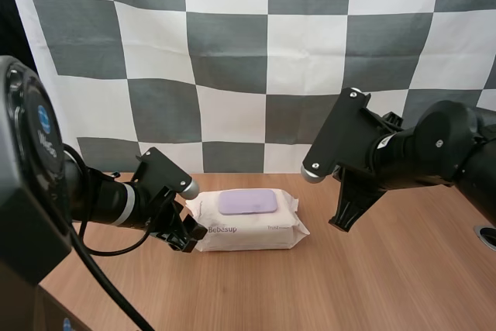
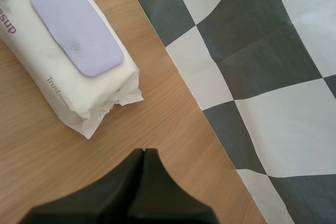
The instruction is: Open the wet wipes lid
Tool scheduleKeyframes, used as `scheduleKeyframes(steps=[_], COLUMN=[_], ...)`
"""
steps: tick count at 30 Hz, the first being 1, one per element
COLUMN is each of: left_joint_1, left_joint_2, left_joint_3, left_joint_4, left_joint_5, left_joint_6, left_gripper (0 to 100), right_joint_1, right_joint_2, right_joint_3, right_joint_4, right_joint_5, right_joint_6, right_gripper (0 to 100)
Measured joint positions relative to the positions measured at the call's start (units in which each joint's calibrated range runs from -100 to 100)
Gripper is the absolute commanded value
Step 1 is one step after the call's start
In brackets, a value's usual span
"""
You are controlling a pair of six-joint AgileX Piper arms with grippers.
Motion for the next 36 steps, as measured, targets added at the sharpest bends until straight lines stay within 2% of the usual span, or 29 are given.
scheduleKeyframes(steps=[9,20,27,29,33,34,36], left_joint_1=[0.00,0.00,-0.08,-0.69,-3.23,-3.84,-4.40], left_joint_2=[0.0,5.5,7.9,8.9,11.5,11.8,11.8], left_joint_3=[-0.4,-1.2,-3.3,-3.4,-3.4,-3.4,-3.7], left_joint_4=[-1.8,-1.1,-1.6,-2.2,-2.1,-2.1,-2.0], left_joint_5=[7.5,4.1,7.2,8.9,6.6,4.5,1.4], left_joint_6=[0.1,0.1,0.1,0.1,0.1,0.1,0.1], left_gripper=[100,100,100,100,100,98,84], right_joint_1=[0.0,0.0,0.0,0.0,0.0,0.0,0.0], right_joint_2=[0.0,0.0,0.0,0.0,0.0,0.0,0.0], right_joint_3=[0.0,0.0,0.0,0.0,0.0,0.0,0.0], right_joint_4=[0.6,0.8,0.8,0.8,0.8,0.8,0.8], right_joint_5=[0.0,0.7,1.2,1.2,1.2,1.2,1.2], right_joint_6=[0.0,0.0,0.0,0.0,0.0,0.0,0.0], right_gripper=[0,0,0,0,0,0,0])
